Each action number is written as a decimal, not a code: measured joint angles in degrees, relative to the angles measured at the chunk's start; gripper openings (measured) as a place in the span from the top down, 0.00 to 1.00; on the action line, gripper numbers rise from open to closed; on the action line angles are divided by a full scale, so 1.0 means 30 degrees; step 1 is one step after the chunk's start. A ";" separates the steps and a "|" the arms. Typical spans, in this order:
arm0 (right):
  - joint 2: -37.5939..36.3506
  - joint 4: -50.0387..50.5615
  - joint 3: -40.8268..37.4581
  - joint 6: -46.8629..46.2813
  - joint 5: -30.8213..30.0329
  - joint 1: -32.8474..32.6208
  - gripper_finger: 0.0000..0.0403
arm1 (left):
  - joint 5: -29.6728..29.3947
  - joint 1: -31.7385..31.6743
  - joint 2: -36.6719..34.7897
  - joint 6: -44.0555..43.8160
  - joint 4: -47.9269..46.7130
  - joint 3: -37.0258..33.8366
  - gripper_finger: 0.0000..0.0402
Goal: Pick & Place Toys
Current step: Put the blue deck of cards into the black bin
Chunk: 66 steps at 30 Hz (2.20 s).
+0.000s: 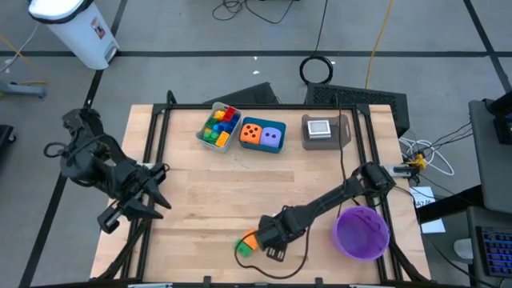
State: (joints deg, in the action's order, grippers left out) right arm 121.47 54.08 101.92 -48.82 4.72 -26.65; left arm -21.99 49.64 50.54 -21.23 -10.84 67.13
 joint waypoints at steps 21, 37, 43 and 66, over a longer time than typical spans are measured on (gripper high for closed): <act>-0.0115 0.4331 -0.2564 0.7236 -0.3283 0.2796 0.51 | -0.4822 -0.0040 0.0175 -0.0306 0.0401 0.0000 0.68; -0.6562 0.5165 -0.2628 0.8581 -0.6715 0.4514 0.51 | -0.9608 -0.0035 0.3060 -0.0379 0.3604 0.0000 0.68; -0.9197 0.4251 -0.2701 0.1284 -0.7593 0.5358 0.51 | -1.1537 -0.0386 0.3153 0.0879 0.3572 0.0000 0.68; -1.0835 -0.8535 -0.5097 -0.8377 -0.9037 0.5604 0.51 | -1.1538 -0.1113 -0.4447 0.7208 -0.1895 0.0007 0.68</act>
State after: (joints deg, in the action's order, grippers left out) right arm 88.97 28.47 86.63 -73.95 -22.39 -9.83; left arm -56.60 46.30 37.20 0.39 -16.53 67.16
